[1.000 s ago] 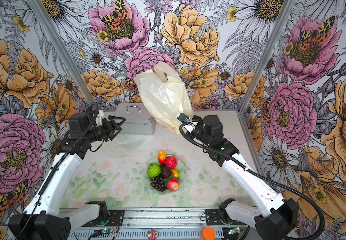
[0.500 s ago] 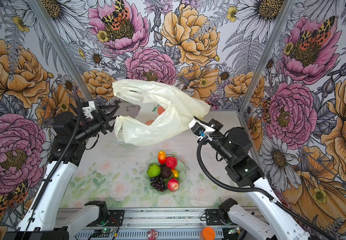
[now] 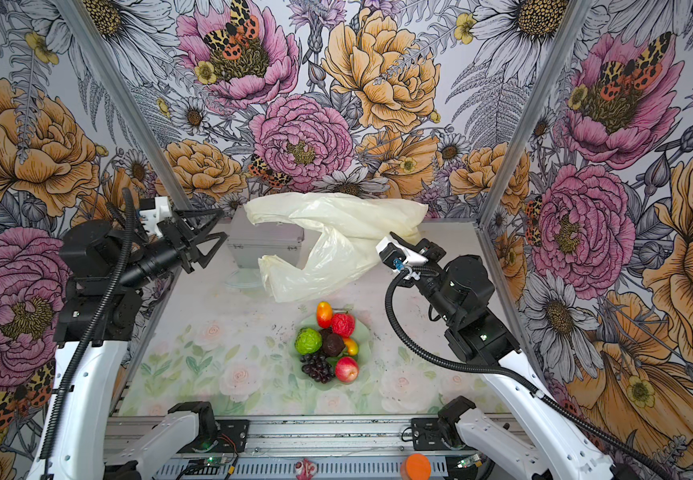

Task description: Place the fruits into the plastic bag

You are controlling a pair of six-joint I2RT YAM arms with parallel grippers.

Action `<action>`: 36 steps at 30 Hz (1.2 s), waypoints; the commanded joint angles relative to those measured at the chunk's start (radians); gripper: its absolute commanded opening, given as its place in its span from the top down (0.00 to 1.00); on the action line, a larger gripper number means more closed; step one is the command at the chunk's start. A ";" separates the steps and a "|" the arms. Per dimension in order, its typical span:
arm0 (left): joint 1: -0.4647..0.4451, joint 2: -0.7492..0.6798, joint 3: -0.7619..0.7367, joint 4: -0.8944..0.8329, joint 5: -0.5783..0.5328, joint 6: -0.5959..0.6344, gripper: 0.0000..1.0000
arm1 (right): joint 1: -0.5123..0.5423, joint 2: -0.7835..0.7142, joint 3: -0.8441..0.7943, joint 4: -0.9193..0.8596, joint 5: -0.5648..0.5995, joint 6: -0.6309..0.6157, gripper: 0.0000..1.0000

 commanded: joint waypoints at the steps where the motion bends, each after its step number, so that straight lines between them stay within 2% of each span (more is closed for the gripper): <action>1: 0.009 -0.025 0.098 -0.176 -0.008 0.417 0.20 | -0.004 -0.002 0.022 -0.003 -0.076 0.029 1.00; 3: 0.005 -0.071 0.098 -0.195 -0.090 0.620 0.21 | -0.004 -0.001 0.029 -0.015 -0.083 0.032 1.00; 5: 0.005 -0.106 0.086 -0.200 -0.166 0.788 0.17 | -0.004 -0.004 0.038 -0.030 -0.092 0.035 1.00; 7: -0.013 -0.121 0.068 -0.195 -0.163 0.989 0.16 | -0.004 -0.007 0.047 -0.043 -0.106 0.037 1.00; 10: -0.085 -0.143 0.018 -0.194 -0.184 1.290 0.07 | -0.004 -0.009 0.063 -0.074 -0.140 0.041 1.00; 13: -0.159 -0.143 0.000 -0.194 -0.253 1.435 0.01 | -0.004 -0.010 0.070 -0.092 -0.164 0.048 1.00; 20: -0.232 -0.087 -0.006 -0.194 -0.338 1.536 0.01 | -0.004 -0.013 0.077 -0.102 -0.200 0.058 1.00; 25: -0.260 -0.034 0.014 -0.196 -0.334 1.561 0.02 | -0.004 -0.019 0.068 -0.113 -0.223 0.067 1.00; 27: -0.262 -0.019 0.015 -0.195 -0.328 1.563 0.05 | -0.004 -0.021 0.064 -0.114 -0.225 0.067 1.00; 33: -0.263 0.031 0.039 -0.221 -0.287 1.570 0.32 | -0.003 -0.025 0.050 -0.114 -0.226 0.067 1.00; 35: -0.263 0.048 0.052 -0.239 -0.263 1.571 0.50 | -0.004 -0.026 0.045 -0.114 -0.228 0.071 1.00; 36: -0.265 0.056 0.058 -0.242 -0.256 1.569 0.64 | -0.003 -0.026 0.042 -0.114 -0.228 0.073 1.00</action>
